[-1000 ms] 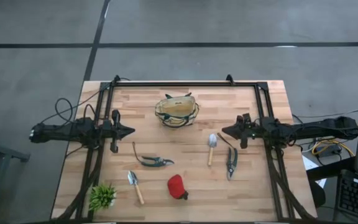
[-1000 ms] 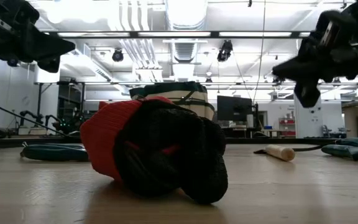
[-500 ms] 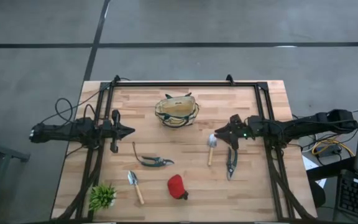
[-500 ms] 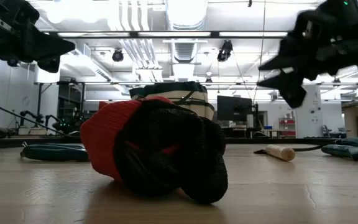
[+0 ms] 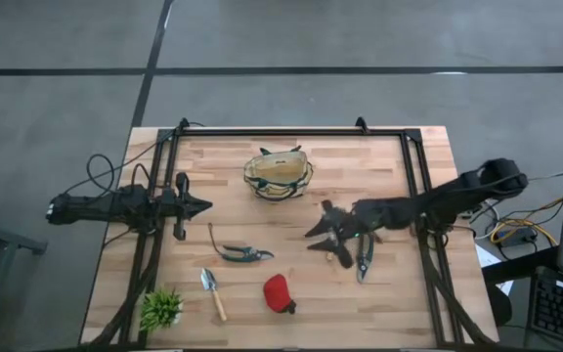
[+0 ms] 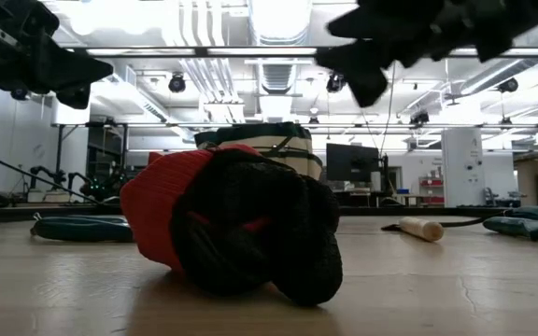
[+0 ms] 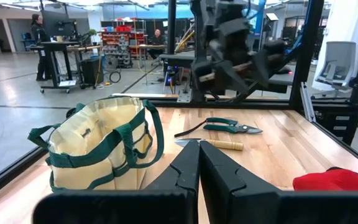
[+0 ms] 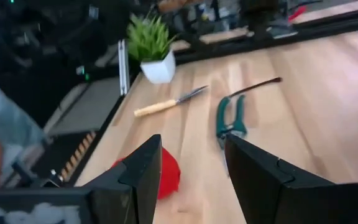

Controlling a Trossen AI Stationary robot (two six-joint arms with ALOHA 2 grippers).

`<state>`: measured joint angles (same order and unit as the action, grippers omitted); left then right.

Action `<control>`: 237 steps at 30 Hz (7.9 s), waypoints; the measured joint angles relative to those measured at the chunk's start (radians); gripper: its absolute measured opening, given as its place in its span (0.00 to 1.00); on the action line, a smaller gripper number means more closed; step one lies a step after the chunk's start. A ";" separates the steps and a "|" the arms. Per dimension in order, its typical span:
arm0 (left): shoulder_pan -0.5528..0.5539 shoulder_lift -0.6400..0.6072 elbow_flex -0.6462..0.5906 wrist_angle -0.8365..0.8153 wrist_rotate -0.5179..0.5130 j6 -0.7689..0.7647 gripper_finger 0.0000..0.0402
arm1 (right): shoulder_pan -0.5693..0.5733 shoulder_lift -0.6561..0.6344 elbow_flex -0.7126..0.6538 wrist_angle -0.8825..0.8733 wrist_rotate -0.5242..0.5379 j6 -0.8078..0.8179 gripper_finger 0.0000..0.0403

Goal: Pick & Place Garden tools in Gardening bag
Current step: Put the red gloves into the brown gardening bag, then put the right green shear scissors into the brown gardening bag

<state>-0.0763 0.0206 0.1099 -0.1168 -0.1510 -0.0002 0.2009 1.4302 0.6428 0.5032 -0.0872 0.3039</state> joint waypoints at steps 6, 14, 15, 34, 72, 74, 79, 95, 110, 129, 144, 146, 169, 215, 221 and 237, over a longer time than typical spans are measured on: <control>0.000 0.000 0.000 0.000 0.000 0.000 0.04 | 0.017 0.179 0.207 -0.120 -0.094 -0.057 0.42; 0.000 0.000 0.000 0.000 0.000 0.000 0.04 | 0.032 0.360 0.444 -0.377 -0.125 -0.166 0.42; 0.000 0.000 0.000 0.000 0.000 0.000 0.04 | 0.034 0.376 0.467 -0.400 -0.125 -0.177 0.42; 0.000 0.000 0.000 0.000 0.000 0.000 0.04 | 0.043 0.661 0.747 -0.560 -0.305 -0.255 0.42; 0.000 0.001 0.000 -0.001 0.000 0.000 0.04 | 0.042 0.640 0.736 -0.602 -0.288 -0.349 0.02; 0.000 0.001 0.000 -0.001 0.000 0.000 0.04 | 0.042 0.615 0.736 -0.645 -0.213 -0.374 0.02; 0.000 0.001 0.000 -0.001 0.000 0.000 0.04 | 0.041 0.543 0.736 -0.733 -0.056 -0.424 0.02; 0.000 0.001 0.000 -0.014 0.000 0.000 0.04 | 0.017 0.239 0.736 -0.778 0.595 -0.640 0.02; 0.000 0.001 0.000 -0.015 0.000 0.000 0.04 | -0.207 0.225 0.735 -0.666 0.649 -0.720 0.02; 0.000 0.001 0.000 -0.026 0.000 0.000 0.04 | -0.313 0.332 0.735 -0.595 0.639 -0.723 0.02; 0.000 0.001 0.000 -0.026 0.000 0.000 0.04 | -0.313 0.348 0.735 -0.603 0.637 -0.702 0.11; 0.000 0.001 0.000 -0.026 0.000 0.000 0.04 | -0.313 0.348 0.735 -0.602 0.637 -0.701 0.16; 0.000 0.001 0.000 -0.030 0.000 0.000 0.04 | -0.076 0.147 0.735 -1.322 0.501 -0.369 0.34; 0.000 0.001 0.000 -0.035 0.000 0.000 0.04 | -0.262 0.134 0.185 -1.254 0.232 0.061 0.39; 0.000 0.001 0.000 -0.035 0.000 0.000 0.04 | -0.277 0.133 0.139 -1.204 0.195 0.062 0.37; 0.000 0.001 0.000 -0.035 0.000 0.000 0.04 | -0.277 0.132 0.134 -1.177 0.180 0.070 0.32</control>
<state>-0.0761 0.0216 0.1097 -0.1516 -0.1513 -0.0002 -0.0757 1.5623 0.7769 -0.6735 0.0929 0.3739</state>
